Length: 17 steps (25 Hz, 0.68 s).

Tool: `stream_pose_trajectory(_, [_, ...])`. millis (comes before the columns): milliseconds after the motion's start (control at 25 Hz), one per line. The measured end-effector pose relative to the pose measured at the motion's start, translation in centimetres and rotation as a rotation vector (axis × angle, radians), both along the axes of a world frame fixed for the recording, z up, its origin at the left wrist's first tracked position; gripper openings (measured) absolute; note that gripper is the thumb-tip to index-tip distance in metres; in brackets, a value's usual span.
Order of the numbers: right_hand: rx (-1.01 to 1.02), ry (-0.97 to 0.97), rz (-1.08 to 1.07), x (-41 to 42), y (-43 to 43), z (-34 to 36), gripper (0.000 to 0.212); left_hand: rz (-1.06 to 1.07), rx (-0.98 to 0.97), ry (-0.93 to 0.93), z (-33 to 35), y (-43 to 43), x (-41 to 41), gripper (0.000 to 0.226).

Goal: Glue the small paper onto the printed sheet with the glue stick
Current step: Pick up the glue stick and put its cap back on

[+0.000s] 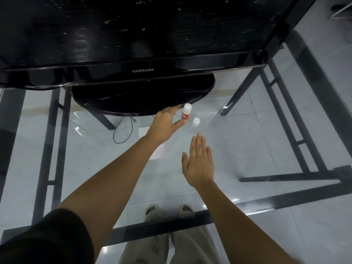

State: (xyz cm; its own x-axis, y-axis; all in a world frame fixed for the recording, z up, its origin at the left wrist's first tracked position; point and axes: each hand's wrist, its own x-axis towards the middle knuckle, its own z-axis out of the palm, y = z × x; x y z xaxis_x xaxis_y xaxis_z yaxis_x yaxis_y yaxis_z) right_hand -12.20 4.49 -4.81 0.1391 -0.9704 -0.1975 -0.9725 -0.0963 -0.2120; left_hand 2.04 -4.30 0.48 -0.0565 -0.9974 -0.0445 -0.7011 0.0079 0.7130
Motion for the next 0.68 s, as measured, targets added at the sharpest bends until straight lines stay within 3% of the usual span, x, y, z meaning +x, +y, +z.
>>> stream_pose_trajectory(440, [0.045, 0.001, 0.027, -0.3, -0.2, 0.2, 0.067, 0.034, 0.041, 0.094, 1.0, 0.1, -0.2, 0.029])
stream_pose_trajectory(560, [0.067, -0.182, 0.001, -0.5, -0.5, 1.6, 0.060, 0.044, 0.115, 0.241, 2.4, 1.7, 1.2, 0.029])
stream_pose_trajectory(680, [-0.147, -0.498, -0.200, -0.3, -1.4, 4.2, 0.043, 0.091, 0.175, 0.344, 3.3, 3.5, 2.1, 0.028])
